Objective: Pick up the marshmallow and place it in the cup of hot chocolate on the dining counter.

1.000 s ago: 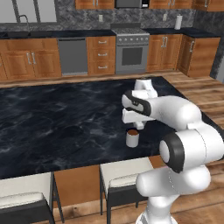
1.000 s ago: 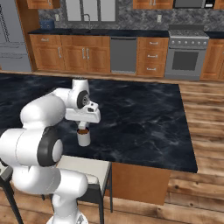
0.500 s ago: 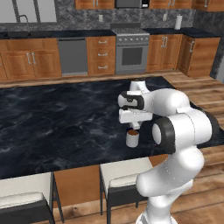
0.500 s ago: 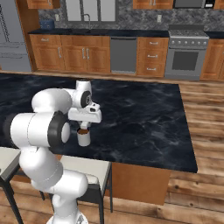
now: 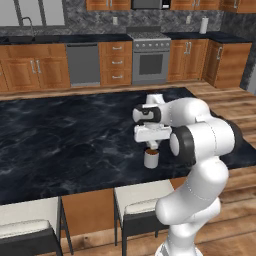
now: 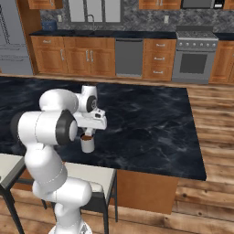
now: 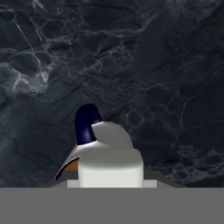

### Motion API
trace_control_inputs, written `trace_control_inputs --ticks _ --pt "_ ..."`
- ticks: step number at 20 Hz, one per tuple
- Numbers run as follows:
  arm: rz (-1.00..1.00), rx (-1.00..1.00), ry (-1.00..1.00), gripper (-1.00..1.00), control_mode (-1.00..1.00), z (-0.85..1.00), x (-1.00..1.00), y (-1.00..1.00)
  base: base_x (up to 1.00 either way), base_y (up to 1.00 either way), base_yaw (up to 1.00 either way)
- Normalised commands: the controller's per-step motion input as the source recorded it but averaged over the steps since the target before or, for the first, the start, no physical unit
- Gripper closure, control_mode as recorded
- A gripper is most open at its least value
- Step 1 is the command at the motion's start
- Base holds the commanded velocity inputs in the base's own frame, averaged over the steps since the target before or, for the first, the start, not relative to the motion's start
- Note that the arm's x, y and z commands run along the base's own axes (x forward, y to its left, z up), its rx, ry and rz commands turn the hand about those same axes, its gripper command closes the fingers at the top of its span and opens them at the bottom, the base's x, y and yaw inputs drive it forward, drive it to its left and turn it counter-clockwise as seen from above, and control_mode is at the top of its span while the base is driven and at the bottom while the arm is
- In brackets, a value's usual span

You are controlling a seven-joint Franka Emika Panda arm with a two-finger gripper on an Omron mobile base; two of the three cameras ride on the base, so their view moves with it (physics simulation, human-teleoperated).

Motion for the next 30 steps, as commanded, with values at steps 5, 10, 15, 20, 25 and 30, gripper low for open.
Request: trace_control_inputs --ticks 5,10,15,20,25,30 --pt "0.00 0.00 0.00 1.00 -1.00 -0.18 0.00 0.10 0.00 0.00 0.00" --pt "0.00 0.00 0.00 1.00 -1.00 -0.18 0.13 0.03 0.00 0.00 0.00" --pt "0.00 0.00 0.00 1.00 -1.00 -0.09 0.00 0.00 0.00 0.00 0.00" --pt "0.00 0.00 -0.01 -1.00 -1.00 -0.02 -0.44 0.02 0.00 0.00 0.00" --pt "0.00 0.00 0.00 -1.00 -1.00 0.00 -0.12 0.08 0.00 0.00 0.00" --pt "0.00 0.02 -0.06 -1.00 -1.00 0.01 0.00 0.00 0.00 0.00 0.00"
